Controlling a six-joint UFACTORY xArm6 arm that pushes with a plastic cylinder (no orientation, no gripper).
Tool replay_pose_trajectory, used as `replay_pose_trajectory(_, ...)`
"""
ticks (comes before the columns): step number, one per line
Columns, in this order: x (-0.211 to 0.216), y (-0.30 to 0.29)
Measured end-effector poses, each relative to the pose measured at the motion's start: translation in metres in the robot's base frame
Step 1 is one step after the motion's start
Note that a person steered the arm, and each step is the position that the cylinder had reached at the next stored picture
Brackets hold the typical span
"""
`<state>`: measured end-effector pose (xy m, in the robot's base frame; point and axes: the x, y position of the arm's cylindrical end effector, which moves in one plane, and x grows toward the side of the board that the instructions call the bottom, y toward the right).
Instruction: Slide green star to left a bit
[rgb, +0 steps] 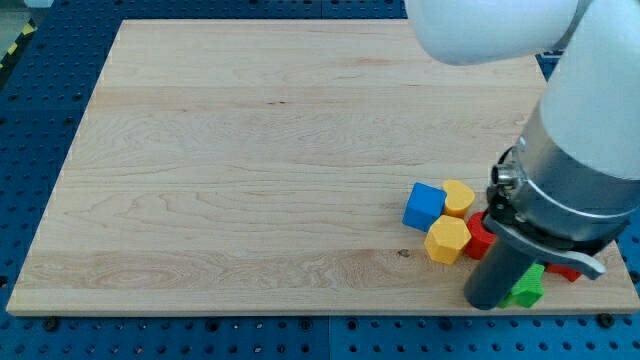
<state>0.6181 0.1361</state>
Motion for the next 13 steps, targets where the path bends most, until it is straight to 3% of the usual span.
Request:
replay_pose_trajectory(2, -0.015, -0.091)
replay_pose_trajectory(4, -0.129, -0.15)
replay_pose_trajectory(5, -0.164, -0.097)
replay_pose_trajectory(6, -0.174, -0.006)
replay_pose_trajectory(7, -0.165, 0.087)
replay_pose_trajectory(8, -0.125, 0.136)
replay_pose_trajectory(10, -0.015, 0.159)
replay_pose_trajectory(12, -0.001, 0.151)
replay_pose_trajectory(13, 0.001, 0.116)
